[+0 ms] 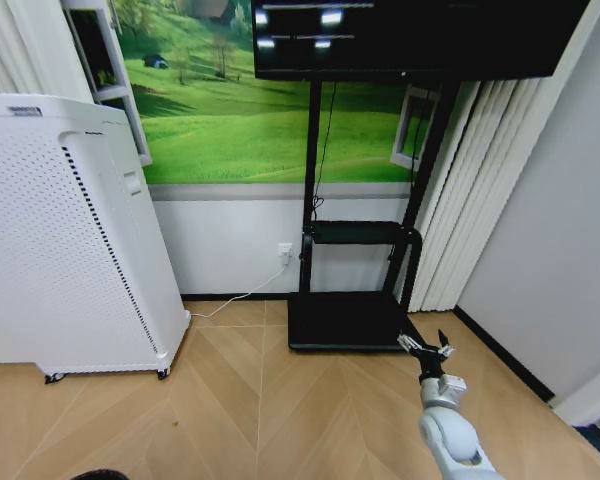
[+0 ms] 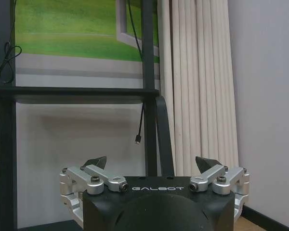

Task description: Pick up the trash bin and place the garbage on the floor into it.

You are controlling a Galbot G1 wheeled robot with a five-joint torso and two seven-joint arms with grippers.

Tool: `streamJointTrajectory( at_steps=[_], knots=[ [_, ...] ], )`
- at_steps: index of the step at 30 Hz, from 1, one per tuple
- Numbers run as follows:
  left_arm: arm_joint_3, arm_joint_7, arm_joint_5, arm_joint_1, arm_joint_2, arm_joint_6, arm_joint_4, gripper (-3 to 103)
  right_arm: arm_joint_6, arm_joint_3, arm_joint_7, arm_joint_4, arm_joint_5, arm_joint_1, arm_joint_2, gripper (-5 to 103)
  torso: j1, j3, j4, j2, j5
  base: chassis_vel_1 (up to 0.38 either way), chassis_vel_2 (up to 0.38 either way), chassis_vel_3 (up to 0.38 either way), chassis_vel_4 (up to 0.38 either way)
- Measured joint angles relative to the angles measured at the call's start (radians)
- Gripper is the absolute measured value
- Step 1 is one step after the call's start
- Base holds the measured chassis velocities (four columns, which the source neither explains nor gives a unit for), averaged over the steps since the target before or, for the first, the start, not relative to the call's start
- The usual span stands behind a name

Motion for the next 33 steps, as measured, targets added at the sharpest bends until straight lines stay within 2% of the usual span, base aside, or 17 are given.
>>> streamJointTrajectory(
  at_steps=[4, 7, 9, 11, 12, 14, 16, 18, 20, 21, 23, 24, 26, 27, 29, 31, 33],
  knots=[
    [0.000, -0.001, 0.015, -0.009, -0.003, 0.008, -0.001, 1, 0.006, 0.003, -0.002, -0.005, 0.005, -0.011, 0.001, 100, 0.000, 0.000, -0.0001, 0.000, 0.0001, 0.000, 0.000, 0.000, 0.000],
    [0.000, -0.001, 0.017, -0.009, -0.004, 0.013, -0.004, 12, 0.009, 0.006, -0.003, -0.007, 0.008, -0.013, 0.000, 100, 0.000, 0.000, 0.0000, 0.000, -0.0001, 0.000, 0.000, 0.000, 0.000],
    [0.000, -0.001, 0.017, -0.009, -0.004, 0.013, -0.005, 12, 0.009, 0.007, -0.003, -0.007, 0.010, -0.013, -0.001, 100, 0.000, 0.000, 0.0000, 0.000, -0.0001, 0.000, 0.000, 0.000, 0.000],
    [0.000, -0.001, 0.018, -0.007, -0.004, 0.013, -0.007, 23, 0.009, 0.007, -0.006, -0.005, 0.011, -0.011, -0.001, 100, 0.000, 0.000, 0.0000, 0.000, -0.0001, 0.000, 0.000, 0.000, 0.000],
    [0.002, 0.000, 0.017, -0.005, -0.005, 0.013, -0.011, 33, 0.009, 0.007, -0.006, -0.002, 0.012, -0.010, -0.001, 100, 0.000, 0.000, 0.0001, 0.000, -0.0001, 0.000, 0.000, 0.000, 0.000],
    [0.002, 0.000, 0.017, -0.004, -0.005, 0.013, -0.012, 33, 0.008, 0.007, -0.006, -0.002, 0.012, -0.010, -0.001, 100, 0.000, 0.000, 0.0001, 0.000, -0.0001, 0.000, 0.000, 0.000, 0.000],
    [0.002, 0.001, 0.016, -0.003, -0.005, 0.013, -0.015, 44, 0.008, 0.007, -0.006, -0.002, 0.012, -0.010, -0.001, 100, 0.000, 0.000, 0.0000, 0.000, -0.0001, 0.000, 0.000, 0.000, 0.000],
    [0.002, 0.001, 0.014, -0.002, -0.005, 0.013, -0.018, 49, 0.008, 0.007, -0.006, -0.002, 0.012, -0.012, 0.000, 100, 0.000, 0.000, 0.0000, 0.000, -0.0001, 0.000, 0.000, 0.000, 0.000],
    [0.002, 0.001, 0.010, -0.001, -0.005, 0.013, -0.021, 49, 0.008, 0.007, -0.006, -0.003, 0.011, -0.013, 0.000, 100, 0.000, 0.000, 0.0000, 0.000, -0.0001, 0.000, 0.000, 0.000, 0.000],
    [0.001, 0.001, 0.003, 0.005, -0.005, 0.015, -0.034, 61, 0.008, 0.009, -0.006, -0.007, 0.011, -0.015, 0.000, 100, 0.000, 0.000, -0.0001, 0.000, 0.0000, 0.000, 0.000, 0.000, 0.000],
    [0.001, 0.001, 0.001, 0.006, -0.005, 0.015, -0.038, 61, 0.008, 0.009, -0.006, -0.007, 0.011, -0.015, 0.000, 100, 0.000, 0.000, -0.0001, 0.000, -0.0001, 0.000, 0.000, 0.000, 0.000],
    [0.010, 0.001, -0.019, 0.023, -0.005, 0.029, -0.067, 72, 0.007, 0.008, -0.006, -0.008, 0.013, -0.013, -0.003, 100, 0.000, 0.000, -0.0001, 0.000, -0.0001, 0.000, 0.000, 0.000, 0.000],
    [0.034, 0.061, 0.001, 0.061, -0.008, 0.049, -0.133, 83, -0.006, 0.004, -0.007, -0.003, 0.022, -0.004, -0.011, 100, 0.000, 0.000, 0.0001, 0.000, 0.0000, 0.000, 0.000, 0.000, 0.000],
    [0.034, 0.061, 0.001, 0.061, -0.008, 0.049, -0.133, 83, -0.006, 0.004, -0.007, -0.003, 0.022, -0.004, -0.011, 100, 0.000, 0.000, 0.0001, 0.000, 0.0000, 0.000, 0.000, 0.000, 0.000],
    [0.032, 0.140, 0.082, 0.073, -0.012, 0.047, -0.172, 93, -0.008, 0.002, -0.007, 0.011, 0.029, -0.007, -0.015, 100, 0.000, 0.000, 0.0001, 0.000, 0.0000, 0.000, 0.000, 0.000, 0.000],
    [0.028, 0.172, 0.109, 0.076, -0.012, 0.049, -0.191, 93, -0.008, 0.002, -0.012, 0.020, 0.027, -0.014, -0.018, 100, 0.000, 0.000, 0.0001, 0.000, -0.0001, 0.000, 0.000, 0.000, 0.000],
    [0.026, 0.212, 0.146, 0.079, -0.006, 0.071, -0.227, 99, -0.003, 0.009, -0.024, 0.036, 0.009, -0.031, -0.025, 100, 0.000, 0.000, -0.0002, 0.000, 0.0001, 0.000, 0.000, 0.000, 0.000]
  ],
)
